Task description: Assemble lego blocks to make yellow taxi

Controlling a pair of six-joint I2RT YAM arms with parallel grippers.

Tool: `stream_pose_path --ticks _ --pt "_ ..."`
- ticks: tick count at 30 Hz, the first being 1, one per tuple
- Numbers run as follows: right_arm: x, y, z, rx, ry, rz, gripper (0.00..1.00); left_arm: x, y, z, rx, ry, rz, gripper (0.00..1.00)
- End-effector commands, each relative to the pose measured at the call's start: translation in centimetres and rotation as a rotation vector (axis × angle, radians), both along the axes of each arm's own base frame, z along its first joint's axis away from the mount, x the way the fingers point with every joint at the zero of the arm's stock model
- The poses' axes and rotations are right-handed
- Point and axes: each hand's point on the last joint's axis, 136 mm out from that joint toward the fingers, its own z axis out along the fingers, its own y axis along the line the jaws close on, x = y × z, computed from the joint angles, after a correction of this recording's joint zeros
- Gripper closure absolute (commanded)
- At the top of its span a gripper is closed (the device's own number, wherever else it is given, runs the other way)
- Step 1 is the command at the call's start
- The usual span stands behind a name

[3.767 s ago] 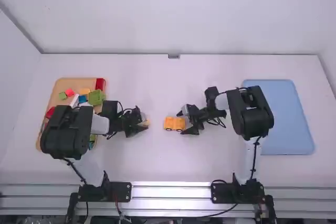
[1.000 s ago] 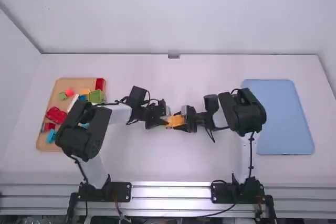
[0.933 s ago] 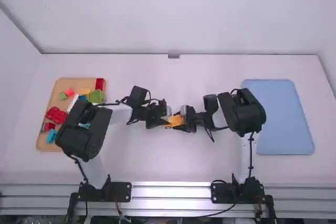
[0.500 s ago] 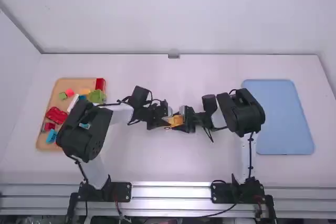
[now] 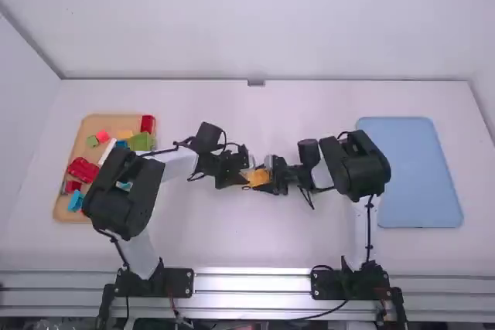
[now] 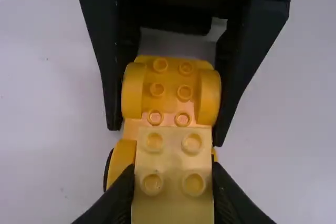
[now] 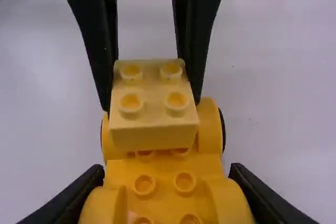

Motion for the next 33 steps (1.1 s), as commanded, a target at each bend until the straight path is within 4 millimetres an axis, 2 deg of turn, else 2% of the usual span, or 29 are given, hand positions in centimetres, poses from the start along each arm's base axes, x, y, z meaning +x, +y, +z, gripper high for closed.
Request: stream_pose_path --ticks 1,10,15,17,18,21,23,26,27,28,31,33 --pt "-1.4 -0.6 -2.6 -0.072 0.099 -0.036 0.6 0.5 1.0 -0.5 0.068 -0.035 0.035 0.98" --pt "-1.5 -0.7 -2.6 -0.073 0.103 -0.035 0.6 1.1 1.8 -1.0 0.12 -0.046 0.075 0.98" --pt "-1.6 -0.7 -2.6 -0.073 0.105 -0.037 0.59 0.0 1.1 -0.7 0.077 -0.029 0.011 0.97" --pt "-1.5 -0.7 -2.6 -0.072 0.105 -0.036 0.59 -0.5 0.8 -0.5 0.056 -0.024 -0.018 0.89" --pt "-1.6 -0.7 -2.6 -0.071 0.099 -0.035 0.59 -0.5 0.8 -0.5 0.054 -0.023 -0.02 0.79" --pt "-1.6 -0.6 -2.6 -0.072 0.105 -0.036 0.58 -0.3 0.7 -0.6 0.052 -0.03 -0.018 0.72" --pt "-1.6 -0.6 -2.6 -0.072 0.105 -0.035 0.57 -0.4 0.6 -0.6 0.052 -0.031 -0.022 0.53" --pt "-1.6 -0.7 -2.7 -0.073 0.107 -0.036 0.57 -0.3 0.6 -0.6 0.051 -0.035 -0.022 0.47" --pt "-1.6 -0.7 -2.7 -0.073 0.107 -0.036 0.57 -0.2 0.6 -0.5 0.049 -0.037 -0.02 0.37" --pt "-1.6 -0.7 -2.6 -0.071 0.107 -0.035 0.57 -0.2 0.5 -0.5 0.049 -0.038 -0.02 0.35" --pt "-1.7 -0.6 -2.6 -0.068 0.106 -0.032 0.56 0.0 0.5 -0.4 0.044 -0.051 -0.02 0.37" --pt "-1.7 -0.6 -2.6 -0.067 0.105 -0.031 0.56 0.2 0.2 -0.1 0.028 -0.057 -0.026 0.24"
